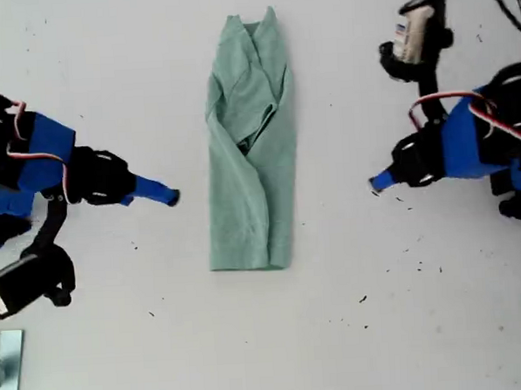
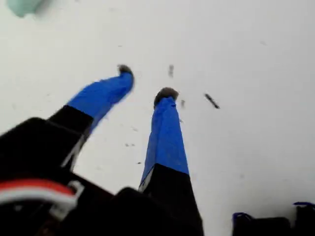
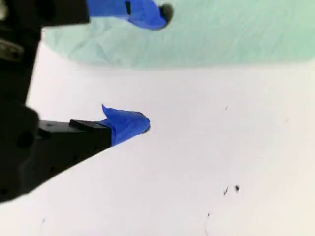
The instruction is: Fold t shirt
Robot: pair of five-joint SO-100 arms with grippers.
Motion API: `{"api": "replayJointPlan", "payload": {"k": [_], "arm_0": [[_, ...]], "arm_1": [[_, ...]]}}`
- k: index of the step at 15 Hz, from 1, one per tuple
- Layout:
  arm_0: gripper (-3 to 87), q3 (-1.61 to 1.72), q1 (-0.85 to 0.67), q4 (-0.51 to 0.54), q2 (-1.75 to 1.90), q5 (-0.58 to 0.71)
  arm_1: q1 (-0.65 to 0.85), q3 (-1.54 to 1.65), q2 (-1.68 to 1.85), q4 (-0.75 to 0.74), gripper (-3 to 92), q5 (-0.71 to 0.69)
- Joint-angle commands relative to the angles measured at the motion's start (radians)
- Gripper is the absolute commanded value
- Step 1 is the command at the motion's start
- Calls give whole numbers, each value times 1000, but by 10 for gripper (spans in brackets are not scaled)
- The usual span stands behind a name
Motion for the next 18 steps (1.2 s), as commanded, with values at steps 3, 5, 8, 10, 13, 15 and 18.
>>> {"api": "replayJointPlan", "payload": {"k": [3, 5, 8, 10, 13, 15, 18], "arm_0": [[345, -385, 103, -40, -365, 46], [347, -503, 126, -64, -563, 64], [349, -678, 115, -48, -801, 103], [348, -690, 92, -48, -850, 112], [342, -695, 40, -46, -925, 127], [307, -701, 12, -55, -999, 144], [18, -727, 12, -101, -1083, 161]], "arm_1": [[-152, -942, -640, 160, 336, 124], [-178, -1014, -781, 118, 333, 167], [-187, -1048, -919, 32, 316, 195], [-189, -1063, -989, 26, 314, 212], [-187, -1063, -1094, 3, 300, 229], [-186, -1074, -1195, 2, 281, 241], [-199, -1077, -1276, 3, 39, 265]]}}
